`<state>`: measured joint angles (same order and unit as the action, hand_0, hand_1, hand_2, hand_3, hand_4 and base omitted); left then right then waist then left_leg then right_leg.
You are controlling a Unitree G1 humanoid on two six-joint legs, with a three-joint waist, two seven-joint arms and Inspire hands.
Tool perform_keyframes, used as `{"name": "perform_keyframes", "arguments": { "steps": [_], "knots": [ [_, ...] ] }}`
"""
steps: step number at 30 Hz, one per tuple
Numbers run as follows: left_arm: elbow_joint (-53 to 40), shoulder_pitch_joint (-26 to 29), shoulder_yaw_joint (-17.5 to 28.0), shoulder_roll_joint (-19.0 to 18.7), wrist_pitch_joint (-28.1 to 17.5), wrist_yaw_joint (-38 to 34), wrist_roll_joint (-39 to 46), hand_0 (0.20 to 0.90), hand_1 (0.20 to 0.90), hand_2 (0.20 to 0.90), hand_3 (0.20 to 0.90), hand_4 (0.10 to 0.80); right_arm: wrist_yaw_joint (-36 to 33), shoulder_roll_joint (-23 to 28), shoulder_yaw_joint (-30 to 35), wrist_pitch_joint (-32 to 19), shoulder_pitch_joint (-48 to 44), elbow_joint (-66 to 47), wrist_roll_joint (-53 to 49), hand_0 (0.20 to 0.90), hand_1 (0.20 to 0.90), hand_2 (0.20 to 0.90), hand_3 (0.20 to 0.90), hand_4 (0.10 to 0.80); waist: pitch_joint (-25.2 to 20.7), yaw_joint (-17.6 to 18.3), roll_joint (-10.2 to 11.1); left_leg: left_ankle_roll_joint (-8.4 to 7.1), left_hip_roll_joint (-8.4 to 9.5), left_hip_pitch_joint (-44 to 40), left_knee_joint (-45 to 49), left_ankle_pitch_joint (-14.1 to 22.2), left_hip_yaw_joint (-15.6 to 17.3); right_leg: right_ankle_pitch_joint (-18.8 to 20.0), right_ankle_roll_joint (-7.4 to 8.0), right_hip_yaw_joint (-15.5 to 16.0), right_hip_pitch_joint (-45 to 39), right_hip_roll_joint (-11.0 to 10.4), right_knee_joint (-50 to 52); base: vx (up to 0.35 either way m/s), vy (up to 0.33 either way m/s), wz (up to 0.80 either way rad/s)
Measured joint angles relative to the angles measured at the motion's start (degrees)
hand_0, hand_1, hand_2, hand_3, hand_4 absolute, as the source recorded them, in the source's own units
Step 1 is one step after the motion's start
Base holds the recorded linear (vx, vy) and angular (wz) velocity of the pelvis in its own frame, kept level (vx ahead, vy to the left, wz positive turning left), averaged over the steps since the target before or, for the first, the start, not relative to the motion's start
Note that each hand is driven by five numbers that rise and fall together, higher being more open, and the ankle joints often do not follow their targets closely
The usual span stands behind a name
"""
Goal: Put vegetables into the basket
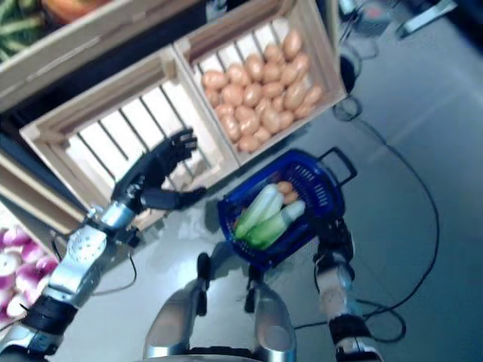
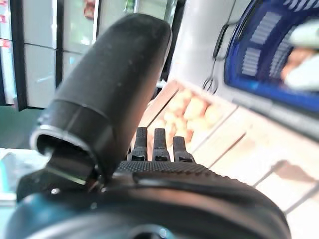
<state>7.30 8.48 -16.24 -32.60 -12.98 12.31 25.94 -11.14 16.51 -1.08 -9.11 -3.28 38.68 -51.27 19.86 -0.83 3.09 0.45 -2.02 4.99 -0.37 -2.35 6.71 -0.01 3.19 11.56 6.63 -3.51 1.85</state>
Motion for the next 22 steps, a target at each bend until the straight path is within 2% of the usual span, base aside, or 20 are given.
{"name": "perform_keyframes", "arguments": {
  "steps": [3,4,5,8,11,15,22],
  "knots": [
    [8.0,-1.6,-4.4,0.7,0.7,2.6,-1.8,0.900,0.900,0.900,0.900,0.800,3.2,-0.1,-1.2,1.6,2.5,5.3,5.1,0.900,0.900,0.900,0.900,0.800,-4.7,1.8,0.5,-0.01,0.12,-4.4,-3.3,0.0,0.9,1.0,0.37,-0.1,-4.6,0.4,-4.7,0.116,0.041,-0.14],
    [8.0,-1.6,-4.4,0.7,0.7,2.6,-1.8,0.900,0.900,0.900,0.900,0.800,3.2,-0.1,-1.2,1.6,2.5,5.3,5.1,0.900,0.900,0.900,0.900,0.800,-4.7,1.8,0.5,-0.01,0.12,-4.4,-3.3,0.0,0.9,1.0,0.37,-0.1,-4.6,0.4,-4.7,0.108,0.036,-0.23],
    [15.2,-2.1,-6.8,2.5,2.0,3.4,-3.3,0.900,0.900,0.900,0.900,0.800,5.1,-0.4,-4.1,3.0,3.8,9.1,8.9,0.900,0.900,0.900,0.900,0.800,-8.0,2.3,0.3,-0.05,0.11,-5.9,-4.6,0.0,1.5,1.3,0.48,-0.1,-5.8,0.6,-6.4,0.083,0.035,-0.15],
    [26.8,-2.0,-8.4,6.6,3.5,3.6,-5.8,0.900,0.900,0.900,0.900,0.800,8.2,-1.7,-7.8,5.4,2.9,16.0,15.0,0.900,0.900,0.900,0.900,0.800,-9.8,3.0,-0.5,-0.31,0.08,-7.4,-4.7,0.2,1.9,1.4,0.52,-0.5,-7.3,0.7,-6.9,0.069,0.043,-0.12],
    [36.0,-3.1,-9.7,10.1,5.9,3.8,-10.2,0.900,0.900,0.900,0.900,0.800,11.7,-3.3,-9.4,9.2,3.4,22.3,20.1,0.900,0.900,0.900,0.900,0.800,-11.7,3.1,-2.5,-0.25,-0.10,-7.4,-4.7,0.3,2.1,1.4,0.55,-0.7,-7.3,0.8,-7.0,0.053,0.036,-0.04],
    [46.5,-5.3,-8.0,14.0,8.2,2.1,-11.1,0.900,0.900,0.900,0.900,0.800,12.7,-3.9,-8.4,11.5,3.7,29.9,21.9,0.900,0.900,0.900,0.900,0.800,-14.2,3.0,-3.8,-0.12,-0.27,-8.4,-4.7,0.4,3.2,1.5,0.88,-1.7,-7.8,0.9,-7.0,0.053,0.045,-0.15],
    [55.0,-6.8,-6.7,16.0,9.2,-1.1,-16.2,0.900,0.900,0.900,0.900,0.800,12.9,-3.8,-8.6,11.2,4.4,30.6,23.9,0.900,0.900,0.900,0.900,0.800,-16.9,2.8,-3.7,-0.18,-0.45,-8.7,-4.7,0.6,3.2,1.8,0.36,-1.4,-8.0,0.9,-7.0,0.042,0.024,-0.02]
  ]
}}
